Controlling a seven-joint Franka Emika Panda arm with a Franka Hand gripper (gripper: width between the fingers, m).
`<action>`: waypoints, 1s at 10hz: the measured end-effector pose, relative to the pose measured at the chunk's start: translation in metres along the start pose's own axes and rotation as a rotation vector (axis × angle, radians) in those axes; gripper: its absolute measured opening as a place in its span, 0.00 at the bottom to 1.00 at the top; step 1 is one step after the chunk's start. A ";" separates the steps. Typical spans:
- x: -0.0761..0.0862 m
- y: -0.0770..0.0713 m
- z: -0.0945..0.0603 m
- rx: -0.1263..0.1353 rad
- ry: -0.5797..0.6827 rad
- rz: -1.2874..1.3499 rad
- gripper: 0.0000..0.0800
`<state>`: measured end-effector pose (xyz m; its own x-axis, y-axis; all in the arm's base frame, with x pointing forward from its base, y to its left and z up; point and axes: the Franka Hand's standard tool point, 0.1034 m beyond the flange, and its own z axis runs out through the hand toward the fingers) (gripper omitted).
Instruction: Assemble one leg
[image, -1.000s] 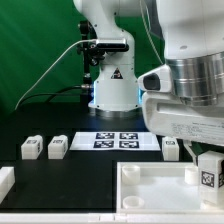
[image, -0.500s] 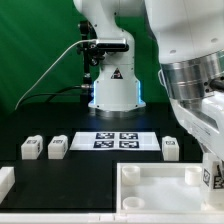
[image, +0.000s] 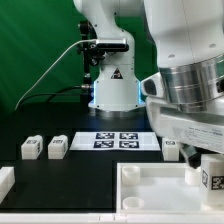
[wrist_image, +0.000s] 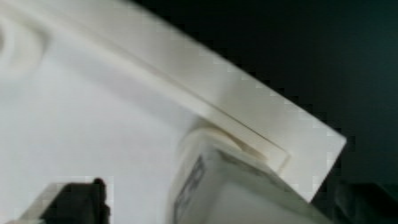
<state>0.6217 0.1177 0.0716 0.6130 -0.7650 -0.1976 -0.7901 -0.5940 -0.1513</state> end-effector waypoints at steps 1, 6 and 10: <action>0.000 0.000 0.000 0.000 0.000 -0.079 0.81; 0.007 -0.007 -0.010 -0.075 0.090 -0.822 0.81; 0.009 -0.006 -0.009 -0.058 0.108 -0.725 0.37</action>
Offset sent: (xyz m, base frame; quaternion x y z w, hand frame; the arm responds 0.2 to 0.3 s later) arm 0.0000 0.0000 0.0000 0.0000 0.0000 -0.2667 0.9638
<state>0.6320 0.1117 0.0791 0.9807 -0.1930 0.0297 -0.1862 -0.9701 -0.1556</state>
